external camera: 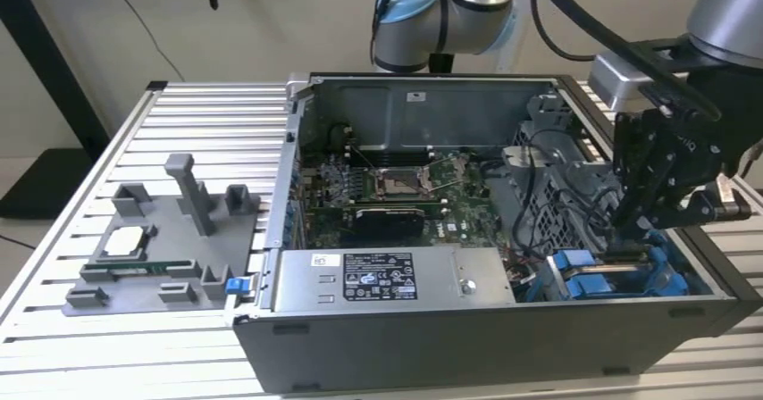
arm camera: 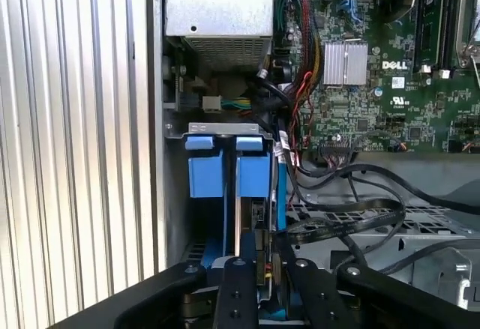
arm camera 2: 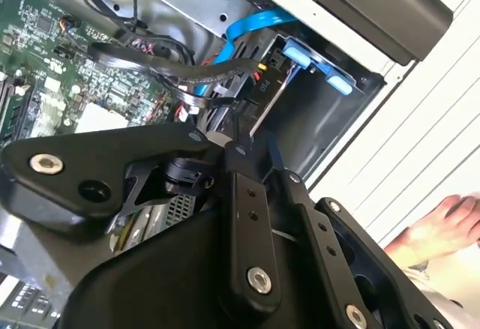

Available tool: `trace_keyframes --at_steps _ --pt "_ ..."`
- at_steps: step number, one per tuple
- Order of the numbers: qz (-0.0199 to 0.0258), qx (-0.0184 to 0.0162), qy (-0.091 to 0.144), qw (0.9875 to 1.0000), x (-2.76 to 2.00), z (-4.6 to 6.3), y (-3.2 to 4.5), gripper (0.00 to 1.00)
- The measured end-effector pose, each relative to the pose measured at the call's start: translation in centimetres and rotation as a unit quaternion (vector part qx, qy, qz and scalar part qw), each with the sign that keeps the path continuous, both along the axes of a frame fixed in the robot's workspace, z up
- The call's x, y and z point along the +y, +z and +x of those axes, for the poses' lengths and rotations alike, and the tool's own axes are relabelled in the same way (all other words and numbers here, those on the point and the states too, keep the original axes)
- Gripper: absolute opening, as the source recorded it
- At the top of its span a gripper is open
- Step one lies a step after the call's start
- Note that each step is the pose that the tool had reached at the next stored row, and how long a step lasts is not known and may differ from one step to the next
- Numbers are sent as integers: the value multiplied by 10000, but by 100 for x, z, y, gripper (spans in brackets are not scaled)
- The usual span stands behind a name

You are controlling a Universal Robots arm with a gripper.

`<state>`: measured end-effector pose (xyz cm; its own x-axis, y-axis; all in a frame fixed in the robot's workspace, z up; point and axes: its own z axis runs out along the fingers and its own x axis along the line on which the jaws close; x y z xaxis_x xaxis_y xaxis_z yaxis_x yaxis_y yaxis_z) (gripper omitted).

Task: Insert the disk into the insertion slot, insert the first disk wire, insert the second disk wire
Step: 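Insert the second disk wire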

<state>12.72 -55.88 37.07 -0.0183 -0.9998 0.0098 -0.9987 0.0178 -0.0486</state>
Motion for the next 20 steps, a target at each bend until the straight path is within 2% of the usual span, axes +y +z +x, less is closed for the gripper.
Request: trace_keyframes --at_steps 7,14,20 --pt "1 9 0 10000 0 0 169 100" --pt "2 13 0 10000 0 0 283 100" --pt "2 13 0 10000 0 0 307 100"
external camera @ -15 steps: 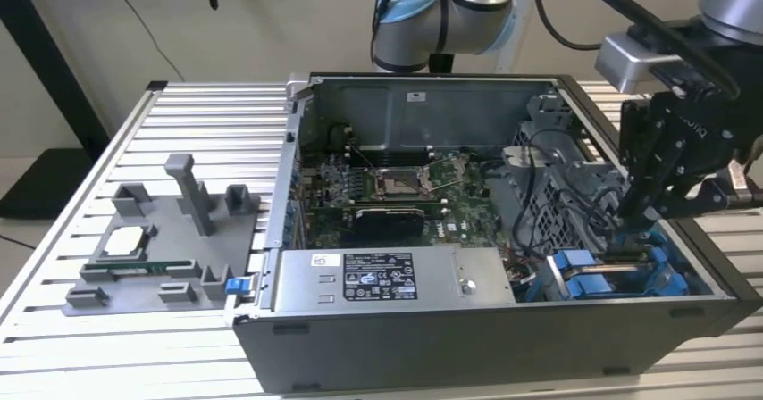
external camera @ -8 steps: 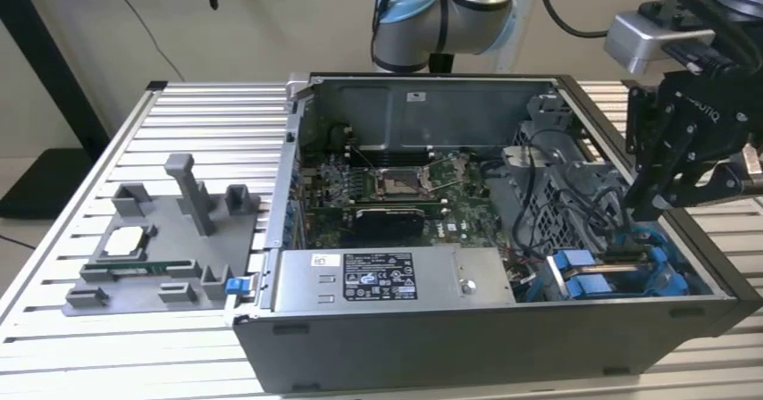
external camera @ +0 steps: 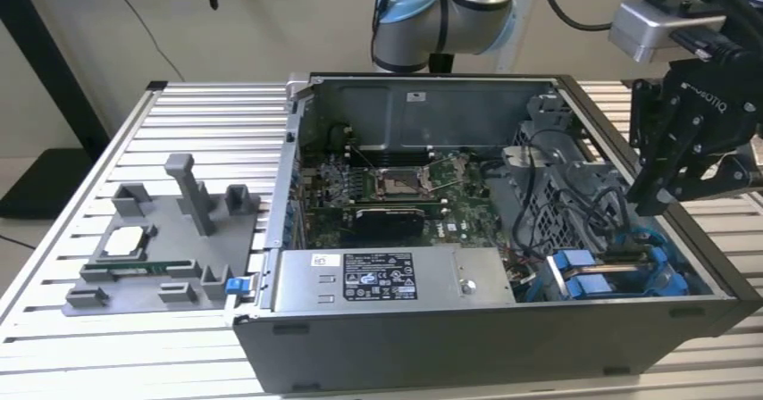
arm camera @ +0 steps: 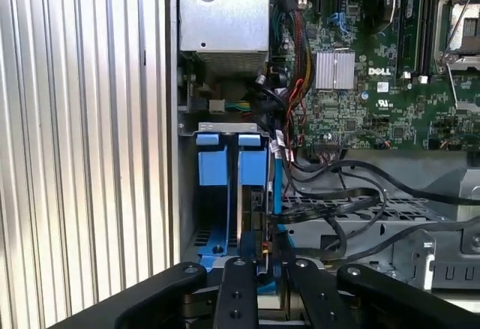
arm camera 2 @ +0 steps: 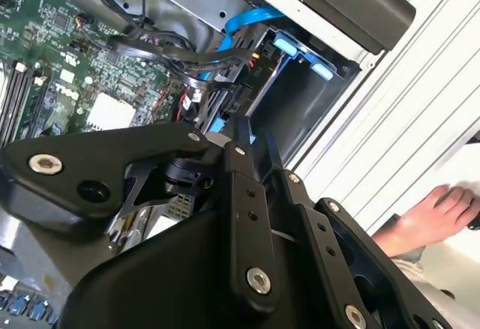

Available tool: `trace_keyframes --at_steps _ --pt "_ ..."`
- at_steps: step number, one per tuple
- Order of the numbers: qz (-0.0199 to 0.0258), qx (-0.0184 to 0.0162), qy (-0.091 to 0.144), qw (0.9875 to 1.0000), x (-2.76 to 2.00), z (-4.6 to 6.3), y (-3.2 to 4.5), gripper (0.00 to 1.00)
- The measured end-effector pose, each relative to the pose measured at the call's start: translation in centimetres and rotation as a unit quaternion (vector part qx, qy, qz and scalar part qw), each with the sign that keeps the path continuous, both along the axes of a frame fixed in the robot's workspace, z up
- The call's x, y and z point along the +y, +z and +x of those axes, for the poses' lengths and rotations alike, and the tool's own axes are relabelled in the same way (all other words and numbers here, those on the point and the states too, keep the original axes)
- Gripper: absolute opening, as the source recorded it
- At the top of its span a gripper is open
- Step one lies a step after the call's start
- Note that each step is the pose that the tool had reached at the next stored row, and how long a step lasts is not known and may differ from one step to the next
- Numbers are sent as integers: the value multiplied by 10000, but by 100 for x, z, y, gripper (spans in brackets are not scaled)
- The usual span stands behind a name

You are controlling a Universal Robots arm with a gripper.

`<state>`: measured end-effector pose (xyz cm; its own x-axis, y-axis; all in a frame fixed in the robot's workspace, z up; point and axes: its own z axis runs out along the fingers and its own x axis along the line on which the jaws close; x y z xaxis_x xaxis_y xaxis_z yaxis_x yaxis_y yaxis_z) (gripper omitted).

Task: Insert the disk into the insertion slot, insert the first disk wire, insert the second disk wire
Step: 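Insert the second disk wire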

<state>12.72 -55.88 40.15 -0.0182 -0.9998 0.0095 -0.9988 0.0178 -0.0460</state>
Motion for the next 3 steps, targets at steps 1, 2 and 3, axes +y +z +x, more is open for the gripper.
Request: trace_keyframes --at_steps 1,2,3 --pt "0 0 0 10000 0 0 1 100" --pt "0 0 0 10000 0 0 2 100" --pt "0 0 0 10000 0 0 2 100"
